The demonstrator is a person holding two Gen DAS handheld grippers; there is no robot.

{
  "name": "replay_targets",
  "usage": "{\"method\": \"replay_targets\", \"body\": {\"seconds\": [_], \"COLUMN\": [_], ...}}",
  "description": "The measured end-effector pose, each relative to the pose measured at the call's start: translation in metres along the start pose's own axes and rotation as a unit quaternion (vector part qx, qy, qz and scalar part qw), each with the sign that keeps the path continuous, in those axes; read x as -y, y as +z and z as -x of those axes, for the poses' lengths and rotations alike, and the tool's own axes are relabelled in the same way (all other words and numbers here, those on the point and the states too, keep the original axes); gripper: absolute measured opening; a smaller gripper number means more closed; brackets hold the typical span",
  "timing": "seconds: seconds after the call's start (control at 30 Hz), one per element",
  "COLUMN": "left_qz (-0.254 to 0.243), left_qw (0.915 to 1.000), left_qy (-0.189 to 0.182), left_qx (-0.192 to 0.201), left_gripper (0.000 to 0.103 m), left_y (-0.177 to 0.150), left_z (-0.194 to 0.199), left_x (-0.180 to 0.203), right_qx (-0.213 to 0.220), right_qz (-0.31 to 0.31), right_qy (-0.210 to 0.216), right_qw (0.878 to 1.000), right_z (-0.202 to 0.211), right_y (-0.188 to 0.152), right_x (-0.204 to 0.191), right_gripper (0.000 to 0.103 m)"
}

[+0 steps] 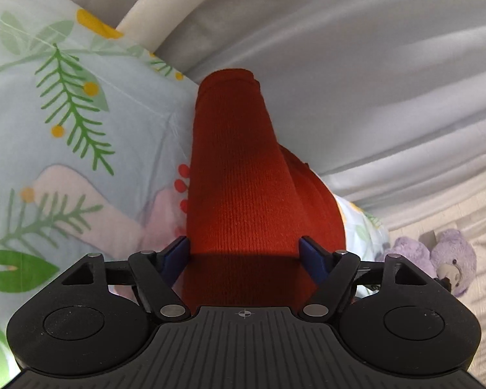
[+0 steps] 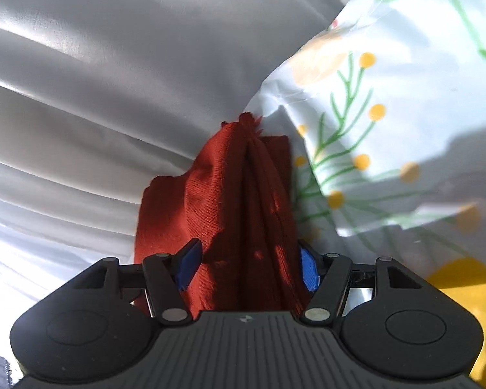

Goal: Fold small clothes

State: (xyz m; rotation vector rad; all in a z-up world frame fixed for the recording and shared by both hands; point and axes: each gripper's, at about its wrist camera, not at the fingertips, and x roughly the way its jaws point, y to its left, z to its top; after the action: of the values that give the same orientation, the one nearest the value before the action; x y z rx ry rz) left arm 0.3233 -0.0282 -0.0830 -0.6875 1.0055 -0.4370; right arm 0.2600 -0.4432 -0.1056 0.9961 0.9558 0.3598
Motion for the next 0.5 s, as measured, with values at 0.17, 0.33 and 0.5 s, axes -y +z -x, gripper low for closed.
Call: {"method": "replay_targets", "body": {"seconds": [0.17, 0.33, 0.5], "left_qz": [-0.003, -0.014, -0.003], "left_qw": [0.9999, 0.9996, 0.9988], "left_qy": [0.014, 0.015, 0.007], "left_qx": [0.002, 0.02, 0.049], "left_gripper": [0.065, 0.048, 0.042], "left_y": [0.0, -0.003, -0.005], "left_z": [-0.009, 0.006, 0.045], "left_x": [0.001, 0.008, 0.006], "right_qx": [-0.022, -0.004, -0.011], "right_qz": [0.018, 0.027, 0.052], "right_qy": [0.004, -0.004, 0.034], "right_qw": [1.0, 1.0, 0.998], "right_z": [-0.024, -0.031, -0.029], "right_y": [0.003, -0.007, -0.021], "right_x": [-0.009, -0.021, -0.051], "right_gripper": [0.047, 0.038, 0.031]}}
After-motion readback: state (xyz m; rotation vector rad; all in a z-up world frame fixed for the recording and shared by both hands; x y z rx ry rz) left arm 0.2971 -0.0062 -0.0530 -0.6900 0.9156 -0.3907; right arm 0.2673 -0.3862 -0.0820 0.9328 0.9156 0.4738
